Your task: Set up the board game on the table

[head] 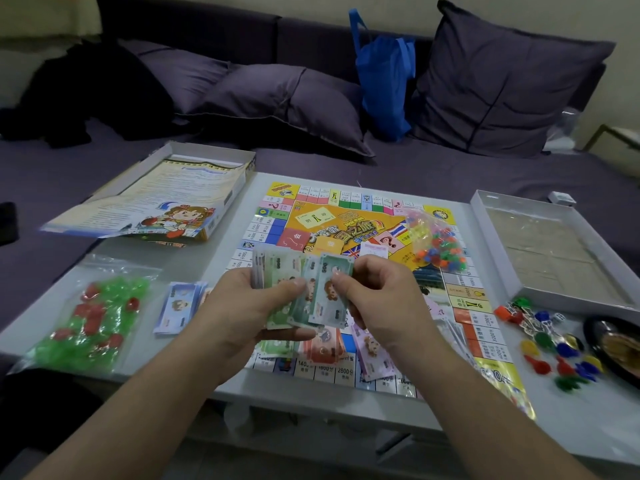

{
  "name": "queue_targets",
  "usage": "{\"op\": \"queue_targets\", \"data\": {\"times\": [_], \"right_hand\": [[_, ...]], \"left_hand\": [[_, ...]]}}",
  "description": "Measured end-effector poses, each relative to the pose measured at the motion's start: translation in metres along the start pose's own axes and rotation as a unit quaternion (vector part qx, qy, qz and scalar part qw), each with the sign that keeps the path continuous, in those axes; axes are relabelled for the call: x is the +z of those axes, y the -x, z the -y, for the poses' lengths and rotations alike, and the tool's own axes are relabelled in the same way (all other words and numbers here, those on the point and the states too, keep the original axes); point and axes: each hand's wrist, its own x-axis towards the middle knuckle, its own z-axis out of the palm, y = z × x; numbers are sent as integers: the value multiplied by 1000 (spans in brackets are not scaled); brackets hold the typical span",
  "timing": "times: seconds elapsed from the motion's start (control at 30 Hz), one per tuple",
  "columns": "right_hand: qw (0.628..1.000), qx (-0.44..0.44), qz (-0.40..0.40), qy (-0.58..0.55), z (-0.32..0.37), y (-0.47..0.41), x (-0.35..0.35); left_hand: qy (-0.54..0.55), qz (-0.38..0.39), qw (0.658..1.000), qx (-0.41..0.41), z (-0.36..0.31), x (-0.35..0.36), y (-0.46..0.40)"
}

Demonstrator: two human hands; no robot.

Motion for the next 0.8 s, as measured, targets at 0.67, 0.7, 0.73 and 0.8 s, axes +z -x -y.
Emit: {"op": "queue_targets", "data": {"times": [0.67, 0.7, 0.73, 0.8], "right_hand": [[999, 27, 19, -36, 0, 1, -3], [999, 27, 25, -38, 0, 2, -2], [999, 27, 31, -36, 0, 2, -2], [998, 35, 32, -37, 1, 1, -3]], "left_hand": [[-65, 7, 998, 4, 6, 3, 0], [-72, 2, 997, 5, 6, 2, -1], [-78, -3, 997, 5, 7, 1, -2], [-86, -20, 996, 7, 8, -1, -5]]}}
